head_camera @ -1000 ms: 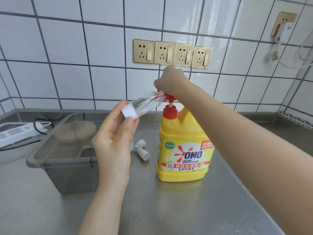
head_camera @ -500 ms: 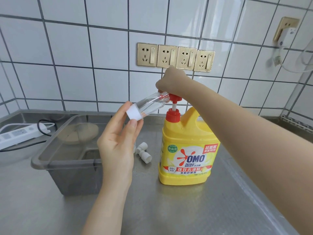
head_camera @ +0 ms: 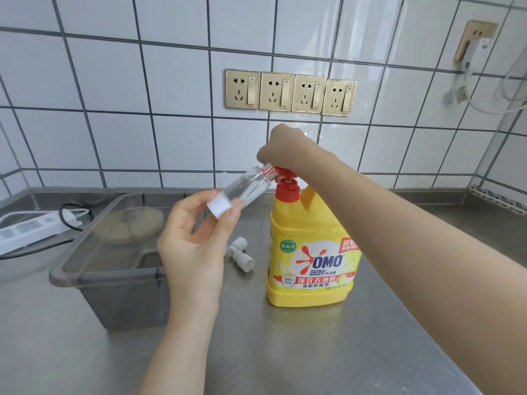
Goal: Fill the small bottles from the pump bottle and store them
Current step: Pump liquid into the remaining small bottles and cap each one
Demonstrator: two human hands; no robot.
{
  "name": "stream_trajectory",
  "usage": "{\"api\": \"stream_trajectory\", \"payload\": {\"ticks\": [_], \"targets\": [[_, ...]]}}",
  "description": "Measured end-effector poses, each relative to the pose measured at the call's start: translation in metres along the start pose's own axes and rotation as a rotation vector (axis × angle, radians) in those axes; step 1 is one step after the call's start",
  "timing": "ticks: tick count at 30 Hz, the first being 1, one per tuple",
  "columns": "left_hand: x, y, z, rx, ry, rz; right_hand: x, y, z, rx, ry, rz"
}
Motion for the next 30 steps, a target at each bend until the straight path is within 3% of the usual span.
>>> {"api": "stream_trajectory", "payload": {"ticks": [8,19,30], "targets": [[0.001,0.001,-0.003,-0.004,0.094,0.048,0.003,0.0,-0.004,0.007,0.0,-0.016],[0.001,0.006,-0.005,0.026,0.102,0.282,0.012,-0.001,-0.001,-0.021,-0.007,-0.049],[0.009,0.009,-0.009,0.081,0.164,0.253,-0.004,0.008,-0.001,-0.028,0.059,-0.021]]}}
Point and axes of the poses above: each hand's wrist, its own z-axis towards the middle knuckle, its own x-axis out of the palm, y = z × x, the point moved 2 cm from there along z, towards the middle knuckle, and after that the axes turned 6 degrees about -y, right-handed, at the moved point
